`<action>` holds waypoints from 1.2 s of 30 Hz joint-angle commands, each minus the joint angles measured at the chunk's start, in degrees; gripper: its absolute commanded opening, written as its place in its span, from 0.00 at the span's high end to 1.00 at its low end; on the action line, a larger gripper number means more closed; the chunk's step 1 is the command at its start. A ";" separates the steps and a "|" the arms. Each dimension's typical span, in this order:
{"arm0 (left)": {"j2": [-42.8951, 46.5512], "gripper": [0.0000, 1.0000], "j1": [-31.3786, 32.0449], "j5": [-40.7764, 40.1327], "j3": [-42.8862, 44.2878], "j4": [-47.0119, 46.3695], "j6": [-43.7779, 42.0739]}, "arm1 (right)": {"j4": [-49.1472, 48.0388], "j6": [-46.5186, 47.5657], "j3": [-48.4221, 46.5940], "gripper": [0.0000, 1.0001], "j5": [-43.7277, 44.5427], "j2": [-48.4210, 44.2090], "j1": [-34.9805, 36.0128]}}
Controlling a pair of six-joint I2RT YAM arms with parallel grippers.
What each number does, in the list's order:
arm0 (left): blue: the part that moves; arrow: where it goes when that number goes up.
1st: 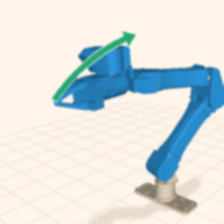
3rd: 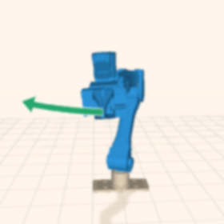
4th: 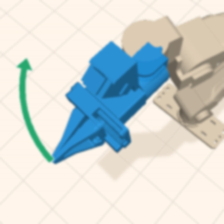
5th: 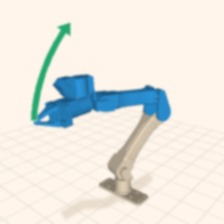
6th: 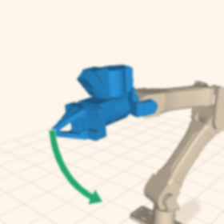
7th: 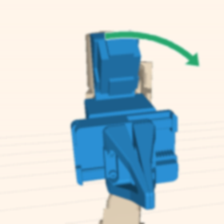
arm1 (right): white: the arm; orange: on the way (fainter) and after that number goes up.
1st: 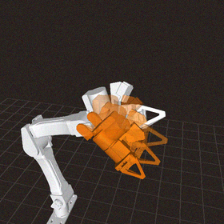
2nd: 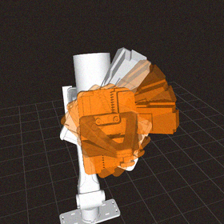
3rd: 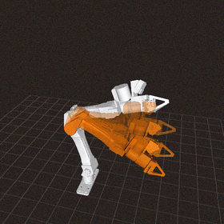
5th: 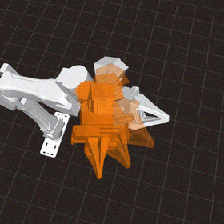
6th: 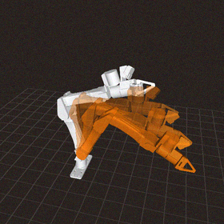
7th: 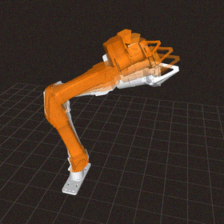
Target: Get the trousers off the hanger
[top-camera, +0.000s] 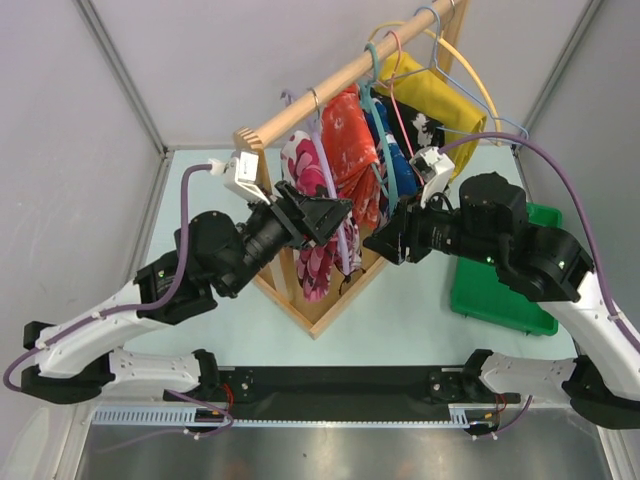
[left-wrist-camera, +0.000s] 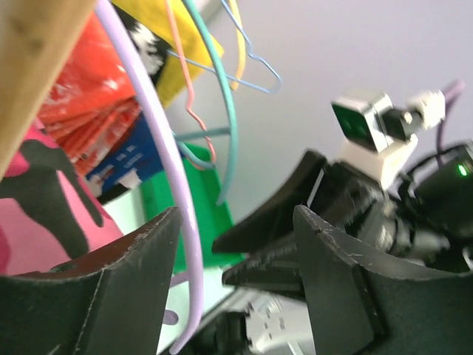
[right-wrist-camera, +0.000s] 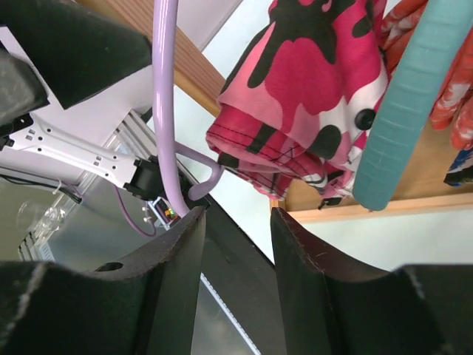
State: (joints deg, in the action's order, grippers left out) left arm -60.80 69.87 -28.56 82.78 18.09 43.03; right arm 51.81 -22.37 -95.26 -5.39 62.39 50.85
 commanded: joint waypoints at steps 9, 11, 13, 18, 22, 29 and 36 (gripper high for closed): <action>-6.26 0.30 -0.08 -17.05 2.03 -4.38 -5.67 | -10.58 -2.33 5.17 0.53 -4.28 -3.33 1.44; -6.44 0.30 -0.17 -17.85 1.68 -5.25 -5.85 | -12.08 -2.85 5.53 0.53 -6.29 -3.59 1.53; -6.62 0.30 -0.17 -17.68 1.42 -6.65 -6.46 | -14.10 -3.03 5.79 0.50 -7.70 -3.68 1.53; -7.93 0.37 -0.17 -15.92 1.33 -10.09 -6.20 | -15.16 -2.77 5.79 0.43 -7.18 -2.63 1.53; -8.02 0.38 -0.17 -15.39 0.63 -12.28 -5.58 | -14.64 -2.15 5.18 0.43 -5.60 -1.75 1.53; -9.60 0.38 -0.26 -15.56 1.42 -13.25 -5.23 | -6.65 0.66 1.49 0.40 2.83 -2.45 1.53; -10.75 0.39 -0.17 -15.92 1.24 -14.92 -4.09 | -4.88 3.20 1.57 0.40 4.76 -2.45 1.53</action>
State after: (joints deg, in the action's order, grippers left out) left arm -70.11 69.95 -45.74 83.24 5.13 38.70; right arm 45.36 -22.02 -91.77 -3.73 60.34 52.07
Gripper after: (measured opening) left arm 0.614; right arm 0.600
